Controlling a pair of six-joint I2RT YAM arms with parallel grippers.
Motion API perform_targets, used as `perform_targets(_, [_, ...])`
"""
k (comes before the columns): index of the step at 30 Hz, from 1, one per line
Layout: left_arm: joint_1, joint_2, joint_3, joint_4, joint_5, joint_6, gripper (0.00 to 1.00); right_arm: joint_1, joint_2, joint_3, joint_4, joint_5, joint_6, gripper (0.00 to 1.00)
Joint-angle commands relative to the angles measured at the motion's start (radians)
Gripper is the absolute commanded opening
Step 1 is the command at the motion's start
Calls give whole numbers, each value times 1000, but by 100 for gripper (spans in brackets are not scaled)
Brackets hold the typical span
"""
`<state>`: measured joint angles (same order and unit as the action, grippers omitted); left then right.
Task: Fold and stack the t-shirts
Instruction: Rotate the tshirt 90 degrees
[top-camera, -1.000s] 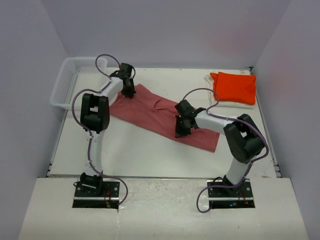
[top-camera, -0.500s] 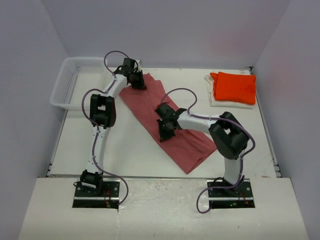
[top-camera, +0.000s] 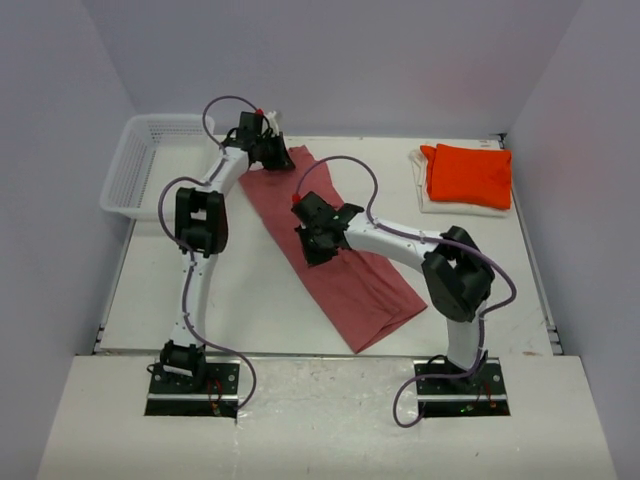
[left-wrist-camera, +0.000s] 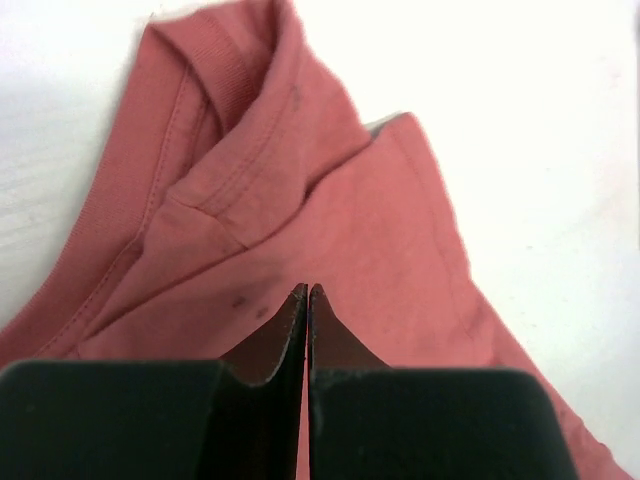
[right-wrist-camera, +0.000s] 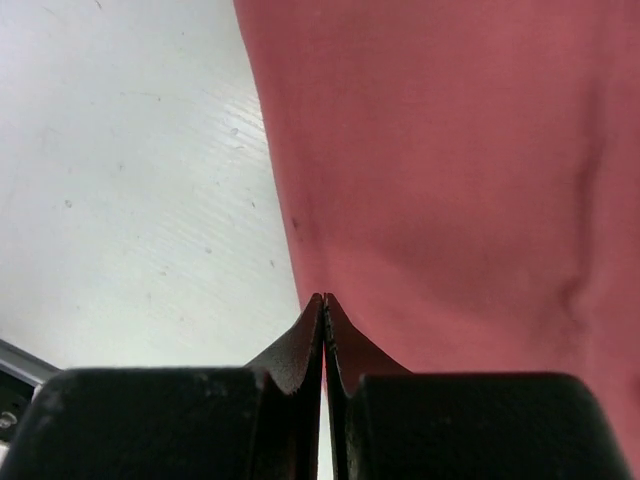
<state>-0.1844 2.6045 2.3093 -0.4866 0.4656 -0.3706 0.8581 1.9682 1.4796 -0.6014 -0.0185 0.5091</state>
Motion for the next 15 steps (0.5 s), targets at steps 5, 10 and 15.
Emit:
perform_targets(5, [-24,-325,-86,17,42,-28,1,4,-322,-20,-168,267,-40,4])
perform_targets(10, [-110,-423,-308,-49,-156,-10,0,2,-451,-206,-219,362,92,0])
perform_targets(15, [-176,-498,-538,-21,-295,-43,0,4,-511,-427,-144,319,150,0])
